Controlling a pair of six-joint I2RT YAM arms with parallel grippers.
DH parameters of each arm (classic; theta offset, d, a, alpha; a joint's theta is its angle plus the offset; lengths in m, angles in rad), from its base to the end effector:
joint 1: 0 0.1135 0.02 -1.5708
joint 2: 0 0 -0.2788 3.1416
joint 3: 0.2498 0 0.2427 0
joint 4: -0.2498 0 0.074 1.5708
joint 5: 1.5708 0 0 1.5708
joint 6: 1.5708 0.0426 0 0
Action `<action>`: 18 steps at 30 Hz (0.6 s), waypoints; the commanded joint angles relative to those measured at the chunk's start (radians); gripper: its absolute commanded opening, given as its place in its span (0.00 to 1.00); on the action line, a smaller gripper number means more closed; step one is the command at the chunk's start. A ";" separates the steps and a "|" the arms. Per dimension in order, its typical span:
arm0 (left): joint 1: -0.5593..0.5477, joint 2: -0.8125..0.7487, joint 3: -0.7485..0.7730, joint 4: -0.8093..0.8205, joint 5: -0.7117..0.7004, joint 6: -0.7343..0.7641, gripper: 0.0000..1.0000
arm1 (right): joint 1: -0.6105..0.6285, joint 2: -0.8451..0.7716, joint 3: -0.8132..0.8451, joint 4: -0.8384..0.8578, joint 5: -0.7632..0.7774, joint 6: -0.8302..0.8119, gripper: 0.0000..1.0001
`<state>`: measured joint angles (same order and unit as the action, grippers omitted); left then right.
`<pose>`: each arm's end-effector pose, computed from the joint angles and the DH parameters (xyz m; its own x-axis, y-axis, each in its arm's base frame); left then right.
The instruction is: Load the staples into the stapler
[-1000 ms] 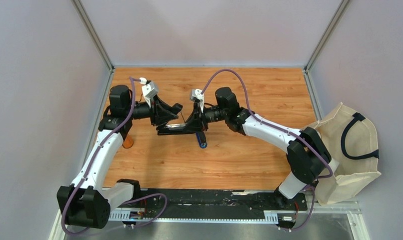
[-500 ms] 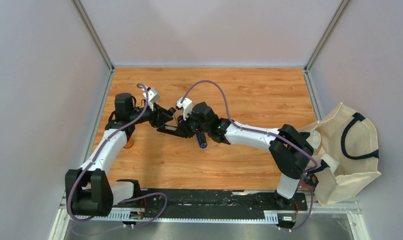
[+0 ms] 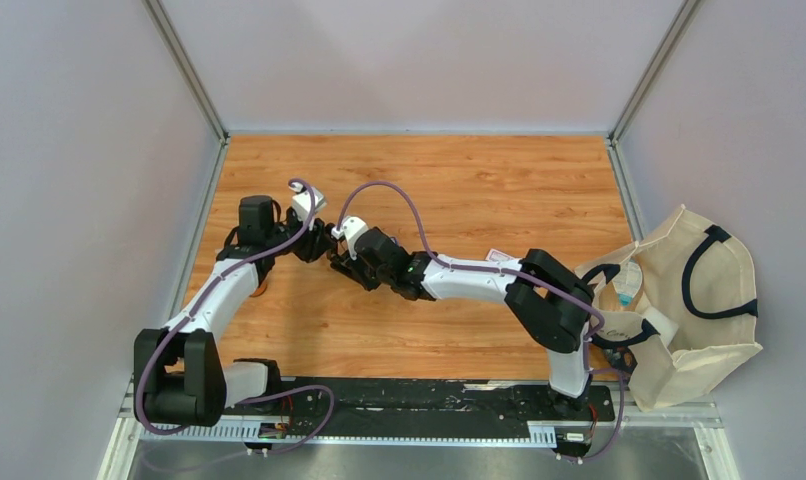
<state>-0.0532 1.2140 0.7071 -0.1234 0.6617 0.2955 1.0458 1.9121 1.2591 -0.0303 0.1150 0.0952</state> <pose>0.2425 -0.0391 0.2496 -0.4065 0.2517 -0.8783 0.6857 0.7193 -0.1112 0.2181 0.3668 0.2076 -0.3925 -0.4892 -0.7789 -0.7812 0.6242 0.0016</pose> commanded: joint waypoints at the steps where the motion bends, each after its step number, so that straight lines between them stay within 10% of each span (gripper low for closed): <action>1: 0.001 -0.024 0.032 0.128 -0.066 0.019 0.00 | 0.036 0.042 0.016 -0.115 0.014 -0.048 0.00; 18: 0.001 0.123 0.152 -0.015 -0.346 0.008 0.00 | 0.039 0.090 0.000 -0.117 0.008 -0.046 0.00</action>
<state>-0.0650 1.2896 0.7963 -0.1806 0.4854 0.2974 1.0561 1.9472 1.2709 -0.0090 0.1730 0.0765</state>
